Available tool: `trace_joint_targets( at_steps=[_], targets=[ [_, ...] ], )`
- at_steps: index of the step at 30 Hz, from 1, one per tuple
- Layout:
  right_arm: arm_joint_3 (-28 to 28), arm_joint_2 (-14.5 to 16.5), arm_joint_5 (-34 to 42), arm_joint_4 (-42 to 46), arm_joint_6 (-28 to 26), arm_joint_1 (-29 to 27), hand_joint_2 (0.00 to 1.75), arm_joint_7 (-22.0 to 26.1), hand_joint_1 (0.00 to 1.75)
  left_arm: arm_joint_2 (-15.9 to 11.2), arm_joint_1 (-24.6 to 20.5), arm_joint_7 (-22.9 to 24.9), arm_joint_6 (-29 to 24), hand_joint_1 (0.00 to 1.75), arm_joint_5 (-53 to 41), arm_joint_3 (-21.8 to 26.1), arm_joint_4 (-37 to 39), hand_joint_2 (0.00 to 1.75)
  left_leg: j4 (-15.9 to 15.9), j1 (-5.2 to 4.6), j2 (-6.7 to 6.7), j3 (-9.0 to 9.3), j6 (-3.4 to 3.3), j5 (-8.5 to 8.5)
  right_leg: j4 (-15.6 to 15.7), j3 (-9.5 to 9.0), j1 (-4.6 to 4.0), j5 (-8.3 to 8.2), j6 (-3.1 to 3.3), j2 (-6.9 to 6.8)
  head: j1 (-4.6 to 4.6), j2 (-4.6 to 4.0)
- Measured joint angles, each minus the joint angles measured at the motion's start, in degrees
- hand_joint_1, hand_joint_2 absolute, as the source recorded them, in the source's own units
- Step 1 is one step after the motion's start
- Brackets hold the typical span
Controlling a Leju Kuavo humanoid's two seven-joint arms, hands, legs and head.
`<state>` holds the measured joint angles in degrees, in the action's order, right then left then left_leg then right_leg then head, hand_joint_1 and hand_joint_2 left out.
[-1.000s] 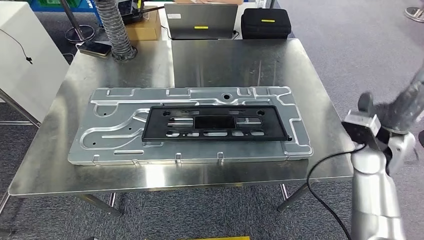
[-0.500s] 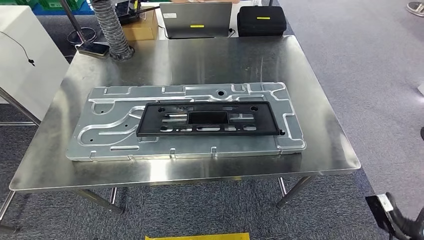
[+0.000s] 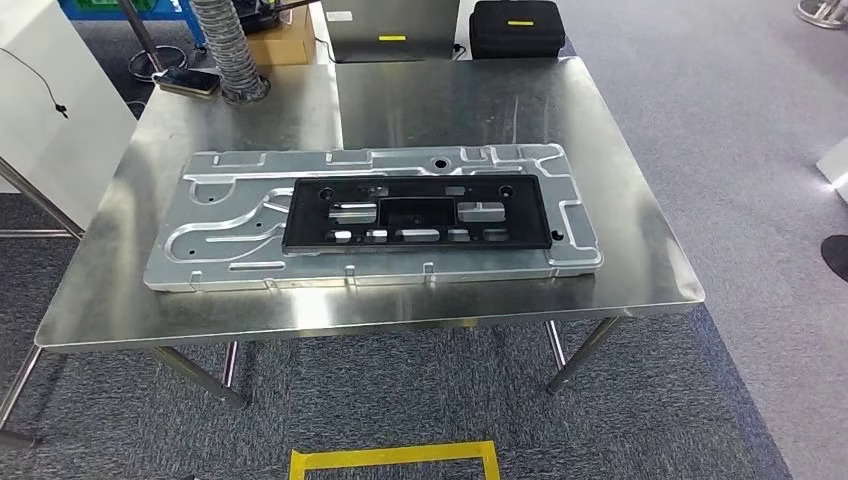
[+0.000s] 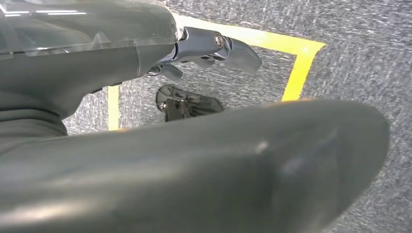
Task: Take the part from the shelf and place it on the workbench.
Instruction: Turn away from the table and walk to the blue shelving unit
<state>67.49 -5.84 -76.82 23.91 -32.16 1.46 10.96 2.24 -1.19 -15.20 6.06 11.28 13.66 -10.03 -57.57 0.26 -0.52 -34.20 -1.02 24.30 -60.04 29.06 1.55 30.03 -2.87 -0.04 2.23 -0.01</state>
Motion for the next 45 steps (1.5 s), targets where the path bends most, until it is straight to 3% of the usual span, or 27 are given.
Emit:
trace_joint_targets(
  at_steps=[2, 4, 5, 7, 9, 10, 12, 14, 16, 17, 20, 22, 24, 25, 26, 27, 29, 31, 33, 35, 36, 37, 39, 40, 41, 43, 45],
  targets=[
    [0.1, 0.7, -1.0, -2.1, 1.6, 0.3, 0.00, -1.7, 0.00, 0.0, -0.1, 0.2, 0.0, 0.00, 0.0, 0.0, 0.0, 0.00, -0.1, -0.04, -0.03, -0.40, 0.76, -0.73, 3.4, -1.74, -0.33, 0.19, 0.77, 0.25, 0.02, 0.00],
    [0.2, 1.4, -2.2, -3.9, 3.8, 0.6, 0.00, -3.5, 0.00, 0.0, 0.0, 0.4, 0.0, 0.00, -0.3, 0.0, 0.0, 0.00, -0.1, 0.05, 0.05, -0.68, 1.58, -1.23, 3.5, -1.08, -0.49, -0.54, 1.80, 0.23, 0.03, 0.00],
    [0.2, 1.7, -2.8, -4.6, 4.8, 0.7, 0.00, -4.2, 0.00, 0.0, 0.1, 0.4, 0.0, 0.00, -0.4, 0.0, 0.0, 0.00, -0.6, 0.14, 0.11, -1.09, 1.93, -0.46, 3.6, -0.66, -0.48, -0.99, 2.34, 0.15, 0.03, 0.00],
    [0.2, 2.5, -3.7, -5.9, 6.6, 0.9, 0.00, -5.4, 0.00, 0.0, 0.2, 0.5, 0.0, 0.00, -0.7, 0.0, 0.0, 0.00, -4.9, 0.29, 0.25, -2.61, 2.34, 4.03, 3.8, 0.44, -0.47, -2.09, 3.38, -0.05, 0.04, 0.00],
    [0.2, 3.3, -4.2, -6.9, 8.4, 1.0, 0.00, -6.3, 0.00, 0.1, 0.3, 0.5, 0.0, 0.00, -1.0, 0.0, 0.0, 0.00, -12.4, 0.33, 0.28, -4.50, 2.47, 9.21, 3.7, 1.79, -0.81, -3.11, 3.89, -0.14, 0.04, 0.00],
    [0.2, 3.6, -4.4, -7.4, 9.5, 1.0, 0.00, -6.8, 0.00, 0.1, 0.2, 0.6, 0.0, 0.00, -1.2, 0.0, 0.0, 0.00, -15.3, 0.34, 0.28, -4.85, 2.49, 10.30, 3.6, 2.50, -1.00, -3.60, 3.99, -0.17, 0.03, 0.01],
    [0.2, 4.5, -4.8, -8.3, 11.9, 1.2, 0.00, -7.7, 0.00, 0.1, 0.2, 0.6, 0.2, 0.00, -1.6, 0.0, 0.0, 0.00, -15.4, 0.32, 0.28, -2.75, 2.26, 8.81, 3.3, 3.93, -1.32, -4.47, 4.06, -0.17, 0.04, 0.01],
    [0.2, 5.6, -5.7, -9.1, 14.0, 1.3, 0.00, -8.7, 0.00, 0.1, 0.1, 0.5, 0.3, 0.00, -2.1, 0.0, 0.0, 0.00, -8.0, 0.15, 0.30, 2.81, 1.57, 6.03, 2.9, 5.06, -1.58, -5.17, 3.98, -0.14, 0.04, 0.01],
    [0.2, 6.6, -6.7, -9.7, 15.6, 1.4, 0.00, -9.5, 0.00, 0.0, -0.1, 0.4, 0.4, 0.00, -2.6, -0.1, 0.0, 0.00, -0.2, -0.18, 0.33, 7.64, 1.00, 5.58, 2.7, 5.69, -1.71, -5.92, 3.60, -0.18, 0.03, 0.00],
    [0.1, 7.1, -7.0, -10.0, 16.2, 1.5, 0.00, -9.7, 0.00, -0.1, -0.2, 0.4, 0.4, 0.00, -2.8, -0.2, 0.0, 0.00, 1.7, -0.37, 0.34, 8.62, 0.82, 5.80, 2.8, 5.85, -1.63, -6.37, 3.32, -0.21, 0.03, -0.01],
    [-0.1, 8.2, -7.1, -10.7, 17.7, 1.6, 0.00, -10.1, 0.00, -0.1, -0.2, 0.6, 0.3, 0.00, -3.3, -0.3, 0.0, 0.00, 3.0, -0.22, 0.13, 8.21, 0.21, 4.42, 2.9, 6.30, -1.48, -6.65, 2.39, -0.11, 0.03, 0.01],
    [-0.1, 8.9, -6.4, -11.0, 18.1, 1.7, 0.00, -10.3, 0.00, -0.1, -0.4, 1.0, 0.3, 0.00, -4.0, -0.5, 0.0, 0.00, 3.5, 0.18, -0.12, 7.21, -0.52, 3.14, -0.4, 7.46, -1.34, -2.68, 1.83, 0.04, 0.01, 0.01],
    [-0.1, 9.4, -5.2, -11.2, 18.2, 1.7, 0.00, -10.3, 0.00, -0.3, -0.5, 1.7, 0.4, 0.00, -5.1, -1.0, 0.0, 0.00, 3.1, 0.16, -0.19, 5.69, -0.80, 2.15, -7.6, 9.26, -0.94, 2.90, 1.32, 0.07, 0.01, 0.01],
    [-0.1, 9.6, -4.7, -11.3, 18.4, 1.8, 0.00, -10.4, 0.00, -0.4, -0.5, 2.2, 0.4, 0.00, -5.8, -1.4, 0.0, 0.00, 2.8, 0.18, -0.22, 4.83, -0.71, 1.73, -11.1, 9.81, -0.75, 4.38, 1.06, 0.06, 0.01, 0.01],
    [0.0, 9.7, -4.2, -11.4, 18.6, 1.8, 0.00, -10.7, 0.00, -0.4, -0.6, 2.6, 0.3, 0.00, -6.4, -1.8, 0.0, 0.00, 2.4, 0.23, -0.25, 3.91, -0.58, 1.35, -13.1, 9.67, -0.57, 4.42, 0.83, 0.05, 0.01, 0.01],
    [0.0, 9.9, -3.8, -11.5, 18.8, 1.8, 0.00, -11.0, 0.00, -0.5, -0.6, 3.0, 0.3, 0.00, -6.8, -2.2, 0.0, 0.00, 1.8, 0.30, -0.28, 2.98, -0.42, 1.04, -13.3, 8.65, -0.39, 3.28, 0.63, 0.04, 0.01, 0.01],
    [0.1, 10.2, -3.6, -11.6, 19.0, 1.9, 0.00, -11.9, 0.00, -0.6, -0.7, 3.5, 0.3, 0.00, -7.3, -2.8, 0.0, 0.00, 0.6, 0.48, -0.28, 1.20, 0.03, 0.58, -7.4, 3.90, -0.01, 0.29, 0.36, 0.04, 0.01, 0.00],
    [0.1, 10.6, -3.9, -11.6, 19.0, 2.1, 0.00, -12.5, 0.00, -0.9, -0.8, 3.7, 0.4, 0.00, -7.2, -3.0, 0.0, 0.00, -0.5, 0.45, -0.27, -0.07, 0.68, 0.16, 0.2, -0.94, -0.14, 0.26, 0.60, 0.12, 0.02, 0.00],
    [0.1, 11.1, -4.5, -11.8, 19.0, 2.2, 0.00, -12.8, 0.00, -1.3, -0.8, 3.7, 0.5, 0.00, -6.7, -3.1, 0.0, 0.00, -0.7, 0.36, -0.26, -0.59, 1.54, -0.60, 3.1, -2.31, -0.56, 1.14, 1.38, 0.24, 0.02, 0.01],
    [0.1, 11.4, -5.3, -11.9, 19.2, 2.1, 0.00, -12.6, 0.00, -1.6, -0.6, 3.4, 0.6, 0.00, -5.5, -2.9, 0.0, 0.00, -0.7, 0.46, -0.19, -0.95, 2.35, -1.00, 3.2, -1.50, -0.57, 0.35, 2.43, 0.14, 0.02, 0.01],
    [0.0, 11.5, -5.8, -11.9, 19.4, 2.2, 0.00, -12.4, 0.00, -1.7, -0.4, 3.2, 0.5, 0.00, -4.7, -2.7, 0.0, 0.00, -1.4, 0.54, -0.12, -1.35, 2.63, 0.06, 3.2, -0.95, -0.52, -0.24, 3.01, 0.04, 0.01, 0.01],
    [-0.1, 11.6, -6.2, -12.0, 19.7, 2.2, 0.00, -12.2, 0.00, -1.7, -0.2, 3.1, 0.3, 0.00, -4.0, -2.4, 0.0, 0.00, -3.1, 0.62, -0.06, -1.92, 2.83, 2.18, 3.3, -0.28, -0.48, -0.88, 3.50, -0.07, 0.02, 0.01],
    [-0.3, 11.6, -7.1, -12.0, 20.2, 2.3, 0.00, -11.8, 0.00, -1.7, 0.0, 3.2, -0.2, 0.00, -3.0, -1.8, 0.0, 0.00, -9.4, 0.69, 0.01, -3.42, 3.07, 8.17, 3.2, 1.30, -0.70, -2.18, 4.10, -0.17, 0.02, 0.01],
    [-0.5, 11.6, -7.3, -12.0, 20.6, 2.4, 0.00, -11.6, 0.00, -1.7, 0.0, 3.2, -0.5, 0.00, -2.7, -1.5, 0.0, 0.00, -13.1, 0.69, 0.01, -3.98, 3.12, 10.24, 3.1, 2.21, -0.91, -2.85, 4.22, -0.21, 0.03, 0.01],
    [-0.6, 11.6, -7.4, -12.0, 20.9, 2.4, 0.00, -11.5, 0.00, -1.7, 0.0, 3.3, -0.7, 0.00, -2.6, -1.3, 0.0, 0.00, -15.9, 0.69, 0.01, -4.03, 3.09, 10.93, 3.0, 3.15, -1.11, -3.53, 4.29, -0.25, 0.02, 0.01],
    [-0.7, 11.6, -7.4, -12.0, 21.6, 2.5, 0.00, -11.4, 0.00, -1.7, 0.0, 3.3, -1.0, 0.00, -2.6, -1.0, 0.0, 0.00, -16.3, 0.63, 0.02, -1.79, 2.72, 8.62, 2.7, 5.05, -1.48, -4.80, 4.31, -0.27, 0.02, 0.01],
    [-0.8, 11.7, -7.1, -12.1, 21.9, 2.7, 0.00, -11.3, 0.00, -1.7, -0.1, 3.0, -1.0, 0.00, -3.0, -0.8, 0.0, 0.00, -9.3, 0.40, 0.08, 3.99, 1.90, 6.15, 2.5, 6.56, -1.74, -6.04, 4.15, -0.22, 0.03, 0.01]
  ],
)
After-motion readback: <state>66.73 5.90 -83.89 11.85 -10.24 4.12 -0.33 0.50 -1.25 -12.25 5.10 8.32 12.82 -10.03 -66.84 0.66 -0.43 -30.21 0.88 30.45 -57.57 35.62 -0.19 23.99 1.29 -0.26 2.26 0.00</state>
